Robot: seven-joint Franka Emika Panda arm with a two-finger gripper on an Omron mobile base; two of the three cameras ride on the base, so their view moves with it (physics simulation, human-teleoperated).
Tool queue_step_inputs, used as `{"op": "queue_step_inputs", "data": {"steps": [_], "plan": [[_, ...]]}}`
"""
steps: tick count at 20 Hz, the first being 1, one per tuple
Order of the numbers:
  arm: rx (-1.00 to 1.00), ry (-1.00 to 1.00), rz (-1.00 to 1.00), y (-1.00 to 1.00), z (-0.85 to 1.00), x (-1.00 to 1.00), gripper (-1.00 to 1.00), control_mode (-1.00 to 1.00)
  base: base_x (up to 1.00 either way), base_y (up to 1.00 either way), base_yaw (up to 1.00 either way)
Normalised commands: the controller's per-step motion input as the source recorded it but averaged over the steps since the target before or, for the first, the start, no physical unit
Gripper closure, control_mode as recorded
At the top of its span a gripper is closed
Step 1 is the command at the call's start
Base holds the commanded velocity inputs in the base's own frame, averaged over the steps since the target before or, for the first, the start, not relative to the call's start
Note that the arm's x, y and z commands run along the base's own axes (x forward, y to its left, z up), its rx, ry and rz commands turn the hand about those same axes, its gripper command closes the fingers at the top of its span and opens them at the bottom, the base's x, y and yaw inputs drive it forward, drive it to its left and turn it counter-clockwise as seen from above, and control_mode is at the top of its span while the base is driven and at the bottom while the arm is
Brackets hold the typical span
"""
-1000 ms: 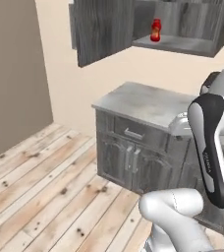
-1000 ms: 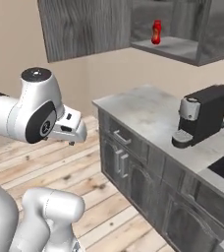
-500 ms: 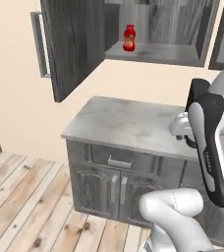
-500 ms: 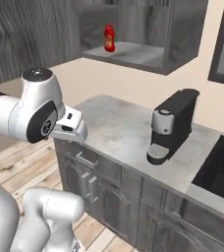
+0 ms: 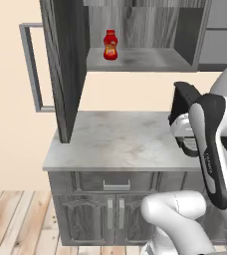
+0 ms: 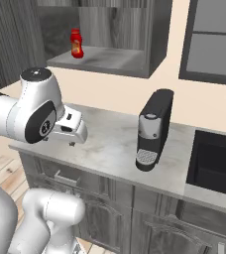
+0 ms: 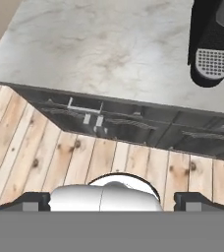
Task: Take 2 condiments from the cabinet and move them on the counter near the stove.Make sure the condiments are lined up with each other, next to each other.
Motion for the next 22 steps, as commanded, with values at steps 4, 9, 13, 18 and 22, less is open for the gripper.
{"op": "queue_step_inputs", "data": {"steps": [4, 9, 13, 18, 22], "plan": [[0.0, 0.0, 0.0, 0.0, 0.0, 0.0, -1.0, 1.0, 0.61, 0.29, -0.33], [0.0, 0.0, 0.0, 0.0, 0.0, 0.0, -1.0, 1.0, 0.83, 0.65, -0.04], [0.0, 0.0, 0.0, 0.0, 0.0, 0.0, -1.0, 1.0, 0.63, 0.47, 0.0], [0.0, 0.0, 0.0, -0.01, 0.01, 0.0, -1.0, -1.0, 0.02, 0.0, 0.0], [0.08, -0.19, 0.0, -0.3, 0.45, -0.37, -1.0, -1.0, 0.0, 0.0, 0.0]]}}
